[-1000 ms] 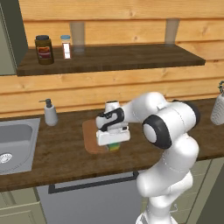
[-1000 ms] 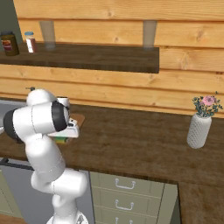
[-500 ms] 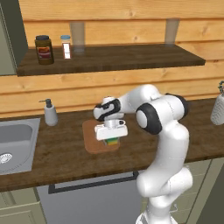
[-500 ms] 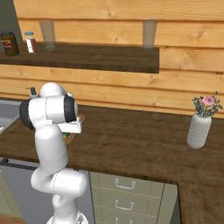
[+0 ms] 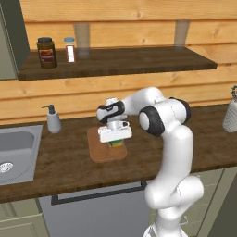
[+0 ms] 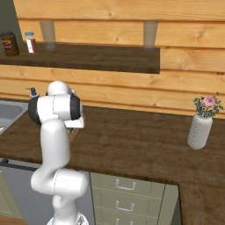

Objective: Pick up the sponge from the counter and clean the cutting board by briefly scrubbing or pressing down on the cutting board. Once finished, release the sponge.

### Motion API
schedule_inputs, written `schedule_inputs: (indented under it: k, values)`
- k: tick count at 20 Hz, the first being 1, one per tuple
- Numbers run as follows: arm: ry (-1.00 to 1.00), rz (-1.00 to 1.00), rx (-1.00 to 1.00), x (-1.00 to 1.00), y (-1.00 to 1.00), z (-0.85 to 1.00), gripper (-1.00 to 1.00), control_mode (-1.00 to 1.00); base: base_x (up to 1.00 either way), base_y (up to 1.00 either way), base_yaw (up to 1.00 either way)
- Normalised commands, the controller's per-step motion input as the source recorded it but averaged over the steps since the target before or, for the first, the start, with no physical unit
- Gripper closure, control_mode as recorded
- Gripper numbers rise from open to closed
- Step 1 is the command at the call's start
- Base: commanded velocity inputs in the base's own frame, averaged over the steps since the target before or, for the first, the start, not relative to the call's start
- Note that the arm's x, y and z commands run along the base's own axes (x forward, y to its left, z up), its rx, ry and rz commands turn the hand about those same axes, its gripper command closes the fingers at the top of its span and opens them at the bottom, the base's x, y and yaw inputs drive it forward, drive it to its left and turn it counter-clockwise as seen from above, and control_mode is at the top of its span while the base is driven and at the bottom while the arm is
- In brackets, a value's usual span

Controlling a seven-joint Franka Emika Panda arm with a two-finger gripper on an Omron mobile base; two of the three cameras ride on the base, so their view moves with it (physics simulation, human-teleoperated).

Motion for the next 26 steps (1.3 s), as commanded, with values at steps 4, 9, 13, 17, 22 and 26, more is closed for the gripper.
schedule_inputs:
  k: [4, 9, 13, 17, 22, 26]
  values:
    - [0.00, 0.00, -0.03, 0.83, 0.00, -0.04, 1.00, -1.00, 0.00, 0.00, 0.00]
    - [0.01, 0.00, -0.05, 0.65, 0.00, -0.03, 1.00, -1.00, 0.00, 0.00, 0.00]
    - [0.02, 0.00, -0.06, 0.76, 0.00, 0.00, 1.00, -1.00, 0.00, 0.00, 0.00]
    - [0.03, 0.00, -0.07, 0.81, 0.00, 0.00, 1.00, -1.00, 0.00, 0.00, 0.00]
    - [0.10, -0.01, -0.04, 0.12, 0.00, -0.01, 1.00, -1.00, 0.00, 0.00, 0.00]
    - [0.09, 0.00, -0.01, -0.18, 0.00, -0.03, 1.00, -1.00, 0.00, 0.00, 0.00]
